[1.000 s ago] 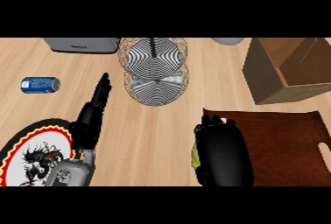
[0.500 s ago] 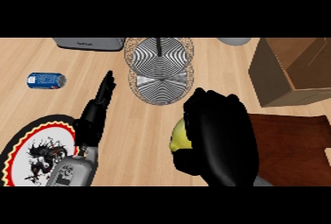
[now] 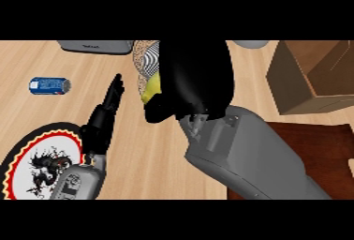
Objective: Pick the lemon from the tray and place it in the tiered basket
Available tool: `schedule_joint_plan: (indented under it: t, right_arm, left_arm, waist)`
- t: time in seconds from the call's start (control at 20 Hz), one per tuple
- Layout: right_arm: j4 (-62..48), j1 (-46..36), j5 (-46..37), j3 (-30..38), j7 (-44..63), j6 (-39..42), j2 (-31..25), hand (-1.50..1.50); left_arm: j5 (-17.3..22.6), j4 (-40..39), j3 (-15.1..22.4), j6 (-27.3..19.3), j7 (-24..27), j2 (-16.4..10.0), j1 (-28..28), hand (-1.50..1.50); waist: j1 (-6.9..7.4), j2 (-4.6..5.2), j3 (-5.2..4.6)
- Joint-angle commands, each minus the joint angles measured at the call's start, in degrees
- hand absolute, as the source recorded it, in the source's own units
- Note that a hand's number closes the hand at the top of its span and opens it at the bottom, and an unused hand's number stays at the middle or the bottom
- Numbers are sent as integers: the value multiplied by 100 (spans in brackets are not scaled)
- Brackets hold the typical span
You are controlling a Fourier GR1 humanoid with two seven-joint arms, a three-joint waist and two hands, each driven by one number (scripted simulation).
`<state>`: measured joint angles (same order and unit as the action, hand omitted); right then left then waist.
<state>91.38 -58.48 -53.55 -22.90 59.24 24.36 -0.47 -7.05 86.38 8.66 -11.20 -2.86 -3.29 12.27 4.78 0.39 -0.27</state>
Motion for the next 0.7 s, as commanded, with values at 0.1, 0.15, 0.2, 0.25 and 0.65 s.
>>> schedule_joint_plan:
  t: [0.1,0.15,0.2,0.25,0.65]
  right_arm:
    - [-1946,-1613,451,392,481,-398,44,150]
    - [-2234,-1681,464,23,571,-732,45,150]
    - [-2592,-1823,317,433,195,-616,45,150]
    - [-2867,-2018,462,187,402,-915,45,150]
    - [-4193,-1857,625,654,-203,-2101,46,150]
  left_arm:
    - [9,-15,-91,12,82,-56,-75,0]
    - [-96,25,40,-119,199,91,-172,0]
    - [44,39,-143,-69,262,-15,-312,0]
    - [-83,-118,-7,-82,54,83,29,0]
    - [-30,-115,-184,-8,127,-43,39,0]
  waist:
    - [-141,-2,10]
    - [-111,-1,9]
    - [-152,9,11]
    - [-124,21,9]
    - [-231,38,19]
